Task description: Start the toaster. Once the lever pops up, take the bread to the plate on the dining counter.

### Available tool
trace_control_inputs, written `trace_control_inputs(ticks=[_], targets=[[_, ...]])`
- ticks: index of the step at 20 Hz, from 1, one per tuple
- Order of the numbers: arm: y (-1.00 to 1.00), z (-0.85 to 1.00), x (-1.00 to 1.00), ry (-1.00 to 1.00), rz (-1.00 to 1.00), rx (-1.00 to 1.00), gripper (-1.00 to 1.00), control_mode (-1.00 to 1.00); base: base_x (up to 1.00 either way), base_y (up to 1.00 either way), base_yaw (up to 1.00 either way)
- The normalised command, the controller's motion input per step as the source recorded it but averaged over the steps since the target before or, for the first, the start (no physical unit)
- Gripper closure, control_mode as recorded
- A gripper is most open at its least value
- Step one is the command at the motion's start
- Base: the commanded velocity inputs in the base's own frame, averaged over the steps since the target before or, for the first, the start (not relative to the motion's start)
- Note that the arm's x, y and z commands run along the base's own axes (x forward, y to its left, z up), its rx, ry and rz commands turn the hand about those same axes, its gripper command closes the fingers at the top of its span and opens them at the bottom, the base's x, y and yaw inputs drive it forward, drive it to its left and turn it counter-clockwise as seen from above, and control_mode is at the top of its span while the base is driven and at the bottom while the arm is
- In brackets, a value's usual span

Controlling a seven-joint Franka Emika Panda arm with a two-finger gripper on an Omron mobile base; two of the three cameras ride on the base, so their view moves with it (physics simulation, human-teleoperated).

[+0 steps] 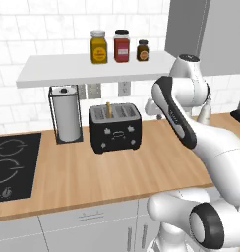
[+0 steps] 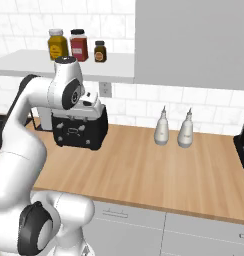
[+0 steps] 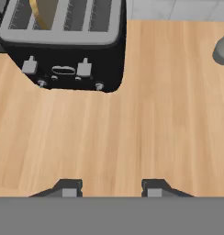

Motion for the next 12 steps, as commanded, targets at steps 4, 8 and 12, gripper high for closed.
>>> trace_control_inputs(ticks=[4,8,12], targets=[[0.15,-0.07,-0.04,0.02,0.00,-0.11,-1.00,-1.00,0.00,0.00,0.00],[0.82,-0.28,0.00,0.05,0.00,-0.31,-1.00,-1.00,0.00,0.00,0.00],[0.97,-0.36,0.08,0.08,0.03,-0.13,-1.00,-1.00,0.00,0.00,0.00]])
